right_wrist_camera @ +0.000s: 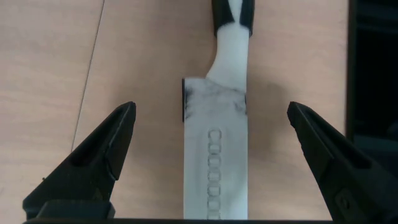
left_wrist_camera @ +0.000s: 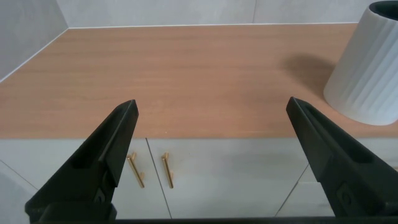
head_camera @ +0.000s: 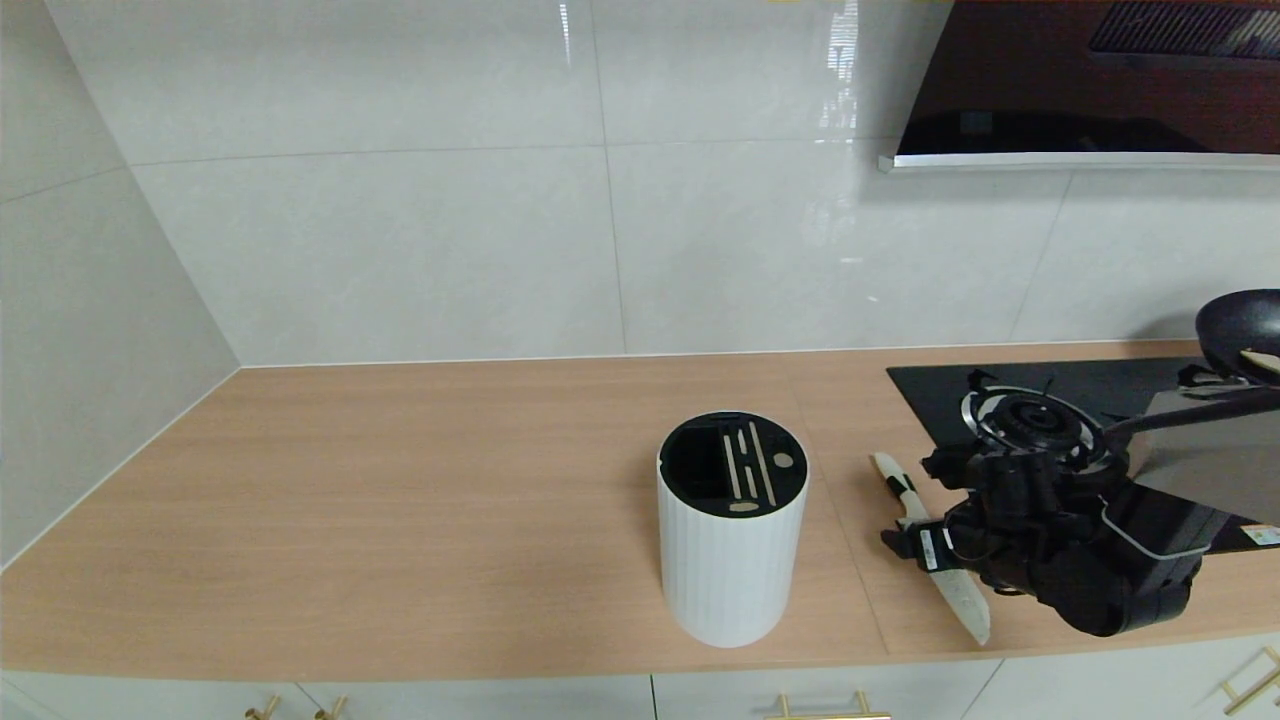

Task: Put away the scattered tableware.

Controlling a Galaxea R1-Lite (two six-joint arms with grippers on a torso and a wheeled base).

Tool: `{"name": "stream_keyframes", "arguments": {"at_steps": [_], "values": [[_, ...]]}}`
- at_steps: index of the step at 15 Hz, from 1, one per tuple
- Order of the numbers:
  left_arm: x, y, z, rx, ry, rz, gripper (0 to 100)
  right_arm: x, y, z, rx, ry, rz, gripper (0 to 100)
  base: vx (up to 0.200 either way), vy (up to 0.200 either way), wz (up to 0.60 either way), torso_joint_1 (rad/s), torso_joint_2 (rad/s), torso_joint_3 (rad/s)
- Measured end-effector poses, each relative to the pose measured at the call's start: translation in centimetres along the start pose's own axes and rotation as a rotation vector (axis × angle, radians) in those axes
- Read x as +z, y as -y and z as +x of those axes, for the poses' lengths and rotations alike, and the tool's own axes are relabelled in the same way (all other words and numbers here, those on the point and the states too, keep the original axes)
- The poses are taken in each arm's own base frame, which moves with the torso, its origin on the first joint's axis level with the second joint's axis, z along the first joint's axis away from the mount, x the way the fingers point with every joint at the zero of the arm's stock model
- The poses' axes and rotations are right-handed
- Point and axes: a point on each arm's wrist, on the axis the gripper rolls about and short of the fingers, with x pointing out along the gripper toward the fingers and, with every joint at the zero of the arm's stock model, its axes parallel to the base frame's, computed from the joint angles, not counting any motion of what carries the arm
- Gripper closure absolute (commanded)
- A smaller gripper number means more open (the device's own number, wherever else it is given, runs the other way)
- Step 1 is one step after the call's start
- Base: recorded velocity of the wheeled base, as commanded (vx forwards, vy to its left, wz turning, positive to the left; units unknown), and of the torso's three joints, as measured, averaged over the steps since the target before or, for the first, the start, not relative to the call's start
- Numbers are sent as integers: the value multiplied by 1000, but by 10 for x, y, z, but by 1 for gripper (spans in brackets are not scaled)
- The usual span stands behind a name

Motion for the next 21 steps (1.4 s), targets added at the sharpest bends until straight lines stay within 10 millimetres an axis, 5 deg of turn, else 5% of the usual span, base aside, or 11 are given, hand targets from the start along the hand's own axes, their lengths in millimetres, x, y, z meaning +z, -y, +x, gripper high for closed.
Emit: {"name": "stream_keyframes", "arguments": {"at_steps": [4,5,17,21], "values": [[0,0,0,0,0,0,0,-5,1,6,-1,-14,2,0,0,0,0,0,0,0],[0,0,0,0,0,0,0,-5,1,7,-1,-15,3,100,0,0,0,0,0,0],[0,0,0,0,0,0,0,-10,3,10,-4,-29,2,100,0,0,0,0,0,0],[4,0,-1,-4,14,1,0,11,5,-8,-12,34,9,100,0,0,0,0,0,0]]}}
